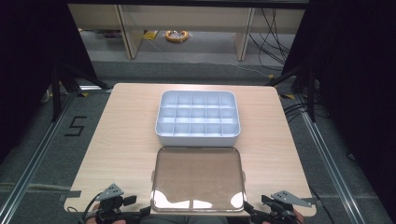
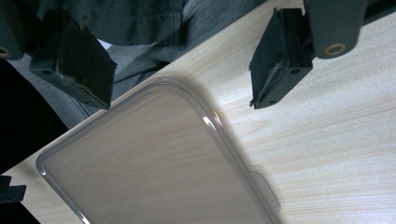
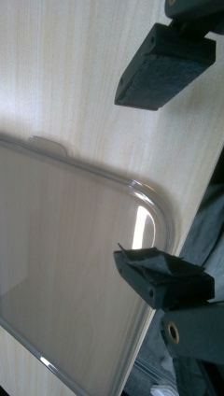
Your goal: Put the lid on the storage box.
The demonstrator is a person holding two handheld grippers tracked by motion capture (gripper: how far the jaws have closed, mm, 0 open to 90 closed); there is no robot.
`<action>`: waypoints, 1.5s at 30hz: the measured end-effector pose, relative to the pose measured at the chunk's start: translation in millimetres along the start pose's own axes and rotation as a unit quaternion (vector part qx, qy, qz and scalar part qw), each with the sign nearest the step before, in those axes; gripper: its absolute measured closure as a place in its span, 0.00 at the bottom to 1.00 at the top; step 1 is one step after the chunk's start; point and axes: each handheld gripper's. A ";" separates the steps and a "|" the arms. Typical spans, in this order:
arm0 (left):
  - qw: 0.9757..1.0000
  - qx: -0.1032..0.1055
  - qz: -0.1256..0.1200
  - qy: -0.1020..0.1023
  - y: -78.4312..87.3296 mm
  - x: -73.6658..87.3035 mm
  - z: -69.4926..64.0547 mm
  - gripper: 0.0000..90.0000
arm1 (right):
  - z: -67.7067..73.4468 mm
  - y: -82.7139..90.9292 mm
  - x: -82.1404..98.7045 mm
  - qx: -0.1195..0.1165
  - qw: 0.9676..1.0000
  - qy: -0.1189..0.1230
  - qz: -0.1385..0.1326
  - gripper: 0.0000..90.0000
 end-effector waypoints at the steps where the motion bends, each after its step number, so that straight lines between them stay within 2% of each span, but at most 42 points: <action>1: 1.000 0.000 0.000 0.000 0.0 -0.1 -0.1 0.24 | -0.1 0.0 0.1 -0.003 1.000 -0.001 0.000 0.25; 4: 1.000 0.001 0.000 -0.002 0.1 -0.2 -0.1 0.24 | -0.5 -0.2 0.0 -0.007 1.000 -0.003 0.000 0.25; 5: 1.000 0.002 -0.002 0.001 -0.2 -0.2 -0.7 0.24 | 3.7 0.2 0.4 -0.007 1.000 -0.030 0.003 0.25; 7: 1.000 0.002 -0.002 -0.001 -0.6 -0.1 -1.1 0.24 | -0.8 -0.5 0.2 -0.001 1.000 -0.005 0.002 0.25; 13: 1.000 0.004 0.000 -0.004 -0.9 -0.2 -1.1 0.24 | -1.0 -2.2 0.6 -0.010 1.000 -0.016 0.000 0.25; 14: 1.000 0.005 0.000 -0.002 -1.0 -0.2 -1.5 0.24 | 2.7 -1.4 0.9 -0.016 0.999 -0.045 0.002 0.25; 16: 1.000 0.004 0.001 -0.002 -1.0 -0.3 -1.5 0.24 | 1.3 -1.7 0.8 -0.020 0.999 -0.037 0.000 0.25; 17: 1.000 0.004 0.002 -0.001 -1.3 -0.3 -1.8 0.24 | -2.0 -1.4 0.3 -0.018 1.000 -0.015 0.000 0.25; 22: 1.000 0.006 0.002 -0.004 -2.6 -0.2 -2.9 0.25 | -3.2 -4.4 0.3 -0.024 0.999 -0.025 -0.007 0.25; 24: 1.000 0.003 -0.003 -0.002 -2.7 -0.6 -3.9 0.25 | -4.4 -6.2 0.0 -0.032 0.999 -0.020 -0.009 0.25; 25: 1.000 0.002 -0.009 0.003 -3.4 -1.1 -5.5 0.25 | -4.3 -7.3 0.2 -0.045 0.998 -0.029 -0.015 0.24; 26: 1.000 0.003 -0.008 0.003 -3.6 -1.6 -5.8 0.25 | -4.3 -7.3 0.2 -0.045 0.998 -0.029 -0.015 0.24; 27: 1.000 0.002 -0.011 0.004 -5.2 -2.7 -7.5 0.25 | -4.9 -8.4 -0.1 -0.044 0.998 -0.039 -0.016 0.22; 28: 1.000 0.003 -0.005 -0.005 -5.6 -3.4 -7.3 0.25 | -3.3 -8.3 -0.1 -0.045 0.997 -0.053 -0.014 0.22; 30: 1.000 0.004 -0.008 0.001 -7.9 -4.0 -9.4 0.25 | -6.6 -8.9 -1.8 -0.046 0.998 -0.042 -0.007 0.23; 31: 1.000 0.004 -0.005 -0.004 -11.3 -5.4 -11.8 0.26 | -4.8 -10.2 -1.8 -0.045 0.997 -0.053 -0.013 0.23; 33: 1.000 0.006 -0.004 -0.003 -15.6 -6.7 -14.1 0.26 | -5.9 -13.8 -2.9 -0.049 0.998 -0.046 -0.015 0.23; 35: 1.000 0.004 -0.001 -0.004 -18.3 -8.1 -15.1 0.26 | -1.9 -15.7 -4.4 -0.053 0.996 -0.067 -0.007 0.23; 36: 1.000 0.003 0.000 -0.007 -19.1 -9.4 -15.0 0.26 | -1.7 -16.0 -5.2 -0.051 0.997 -0.060 -0.003 0.23; 37: 1.000 0.004 -0.002 -0.005 -20.5 -10.7 -15.6 0.26 | -1.9 -18.7 -5.1 -0.059 0.996 -0.065 -0.007 0.23; 38: 1.000 0.001 -0.002 -0.007 -21.6 -12.2 -15.5 0.26 | -6.0 -20.5 -5.1 -0.058 0.998 -0.038 -0.007 0.24; 39: 1.000 0.001 -0.002 -0.007 -21.6 -12.2 -15.5 0.26 | -3.4 -22.3 -5.2 -0.061 0.996 -0.057 -0.006 0.24; 40: 1.000 -0.002 0.000 -0.007 -25.6 -15.2 -16.2 0.26 | -7.3 -22.7 -5.8 -0.065 0.997 -0.041 -0.002 0.24; 41: 1.000 -0.004 0.001 -0.008 -27.7 -16.5 -16.3 0.26 | -7.2 -23.7 -6.6 -0.055 0.997 -0.046 -0.002 0.24; 42: 1.000 -0.004 0.003 -0.012 -29.5 -18.0 -15.9 0.26 | -5.5 -24.6 -7.0 -0.067 0.996 -0.060 -0.005 0.24; 43: 1.000 -0.005 0.003 -0.011 -31.4 -19.3 -16.3 0.26 | -8.0 -26.8 -7.8 -0.065 0.997 -0.049 -0.007 0.24; 44: 1.000 -0.005 0.005 -0.013 -32.8 -20.8 -15.9 0.26 | -6.0 -27.7 -8.5 -0.063 0.996 -0.056 -0.008 0.25; 45: 1.000 -0.008 0.006 -0.015 -34.4 -22.3 -16.0 0.26 | -7.8 -27.5 -9.8 -0.060 0.997 -0.043 0.000 0.25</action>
Point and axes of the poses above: each handheld gripper's, and its own axes: y roughly backward along the jaws, x roughly out of its underside, z roughly to its left, and after that the axes turned 13 degrees about -x, right-handed
